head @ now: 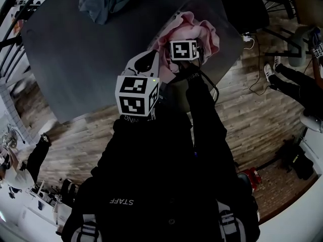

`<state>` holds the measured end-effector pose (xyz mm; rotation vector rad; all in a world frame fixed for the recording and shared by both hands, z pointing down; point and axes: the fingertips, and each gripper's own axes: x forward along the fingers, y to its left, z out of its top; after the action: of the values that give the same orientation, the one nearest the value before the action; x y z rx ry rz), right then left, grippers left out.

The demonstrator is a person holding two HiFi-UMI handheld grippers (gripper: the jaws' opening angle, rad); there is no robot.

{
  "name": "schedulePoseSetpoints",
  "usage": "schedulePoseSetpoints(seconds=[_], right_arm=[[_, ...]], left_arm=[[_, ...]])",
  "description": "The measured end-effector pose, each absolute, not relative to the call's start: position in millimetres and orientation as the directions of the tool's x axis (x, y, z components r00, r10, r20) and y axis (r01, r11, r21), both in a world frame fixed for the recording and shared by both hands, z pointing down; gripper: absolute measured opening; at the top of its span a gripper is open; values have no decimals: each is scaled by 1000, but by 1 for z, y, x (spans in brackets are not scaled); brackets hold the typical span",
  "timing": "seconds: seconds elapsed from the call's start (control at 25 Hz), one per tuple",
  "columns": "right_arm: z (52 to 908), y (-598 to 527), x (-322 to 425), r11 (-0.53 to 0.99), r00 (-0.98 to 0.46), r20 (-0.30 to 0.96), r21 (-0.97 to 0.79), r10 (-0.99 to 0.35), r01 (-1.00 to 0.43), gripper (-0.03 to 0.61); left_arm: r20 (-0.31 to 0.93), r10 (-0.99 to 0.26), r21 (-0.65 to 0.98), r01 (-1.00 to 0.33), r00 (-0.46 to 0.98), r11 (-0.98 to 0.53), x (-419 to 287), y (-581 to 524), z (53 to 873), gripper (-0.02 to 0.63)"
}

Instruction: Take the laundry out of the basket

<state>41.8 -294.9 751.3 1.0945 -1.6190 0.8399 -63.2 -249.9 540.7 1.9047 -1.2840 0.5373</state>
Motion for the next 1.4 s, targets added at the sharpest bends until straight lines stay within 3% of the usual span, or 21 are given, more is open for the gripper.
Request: schedulePoseSetpoints(seconds=[0.44, 0.72, 1.08, 1.2, 1.24, 1.32, 1.4], right_arm=[[764, -305, 47, 321, -18, 962, 73, -272, -944, 523], [748, -303, 56, 274, -4, 948, 88, -319, -958, 286], [659, -293, 51, 237, -94, 884, 19, -458, -971, 121], [658, -282, 50, 274, -97, 891, 32, -443, -961, 128], [664, -280, 51, 296, -91, 898, 45, -431, -954, 160], [674, -281, 52, 328, -82, 902, 68, -423, -942, 314], [680, -285, 51, 333, -99, 906, 48, -412, -942, 412]], left_arm=[[667, -614, 343, -906, 422, -250, -62, -244, 536, 2], [661, -633, 324, -914, 404, -246, -67, -231, 525, 2], [609, -700, 300, -925, 373, -232, -86, -217, 487, 0], [601, -709, 297, -927, 368, -229, -88, -211, 479, 0], [601, -711, 296, -928, 365, -227, -89, -209, 478, 0], [603, -712, 292, -930, 360, -223, -90, -206, 477, 0], [605, -713, 289, -932, 355, -220, -92, -205, 479, 0]])
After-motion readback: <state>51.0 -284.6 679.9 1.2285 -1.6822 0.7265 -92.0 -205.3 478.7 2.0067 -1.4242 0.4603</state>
